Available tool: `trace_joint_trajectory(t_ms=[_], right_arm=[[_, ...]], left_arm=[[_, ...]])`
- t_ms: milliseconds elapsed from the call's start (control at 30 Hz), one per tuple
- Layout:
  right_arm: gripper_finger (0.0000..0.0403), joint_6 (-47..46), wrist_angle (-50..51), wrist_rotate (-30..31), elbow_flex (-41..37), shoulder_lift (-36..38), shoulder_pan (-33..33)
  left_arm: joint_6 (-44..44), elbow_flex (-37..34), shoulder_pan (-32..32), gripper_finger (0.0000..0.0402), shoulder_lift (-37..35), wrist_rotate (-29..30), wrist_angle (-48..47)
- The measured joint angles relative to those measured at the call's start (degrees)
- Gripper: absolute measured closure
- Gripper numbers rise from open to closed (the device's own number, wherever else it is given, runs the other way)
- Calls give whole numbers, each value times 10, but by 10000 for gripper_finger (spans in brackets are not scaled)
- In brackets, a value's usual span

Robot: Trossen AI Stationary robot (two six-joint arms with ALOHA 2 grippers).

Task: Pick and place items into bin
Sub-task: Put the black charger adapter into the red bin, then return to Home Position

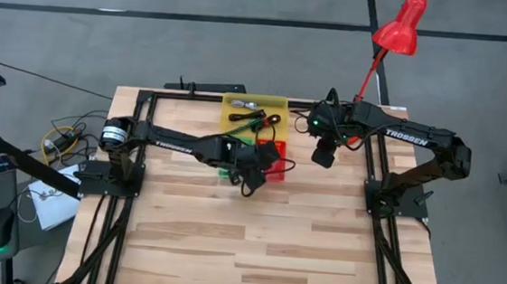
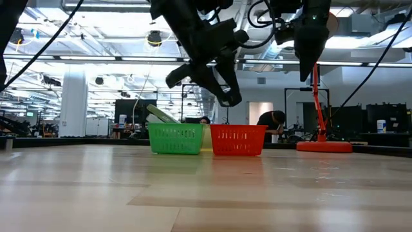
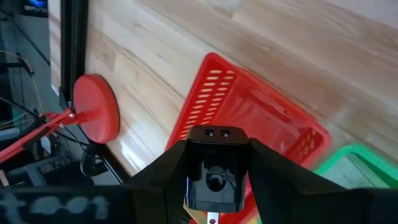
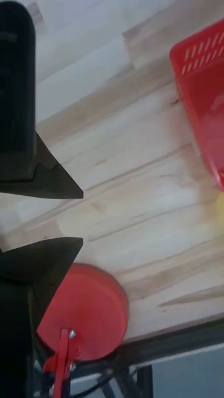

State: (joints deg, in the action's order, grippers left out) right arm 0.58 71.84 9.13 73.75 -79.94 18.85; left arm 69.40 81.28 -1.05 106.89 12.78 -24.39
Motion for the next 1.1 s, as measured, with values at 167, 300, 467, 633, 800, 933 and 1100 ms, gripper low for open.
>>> trace_joint_trajectory(t_ms=[167, 300, 467, 633, 800, 933, 1100], right_arm=[[298, 0, 0, 2, 0, 0, 0], [298, 0, 0, 2, 0, 0, 0], [298, -1, -2, 2, 0, 0, 0], [298, -1, -3, 2, 0, 0, 0], [298, -1, -3, 2, 0, 0, 0], [298, -2, -3, 0, 0, 0, 0], [298, -2, -3, 0, 0, 0, 0]], left_arm=[[-7, 0, -10, 260, 0, -20, 20], [-4, 0, -10, 235, 0, -22, 25], [-12, 0, -10, 220, 0, -19, 26], [-35, 0, -10, 218, 0, 4, 25], [-99, 0, -8, 218, 0, 58, 20], [-147, 0, -3, 217, 0, 113, -1], [-190, 0, 13, 217, -2, 145, -58]])
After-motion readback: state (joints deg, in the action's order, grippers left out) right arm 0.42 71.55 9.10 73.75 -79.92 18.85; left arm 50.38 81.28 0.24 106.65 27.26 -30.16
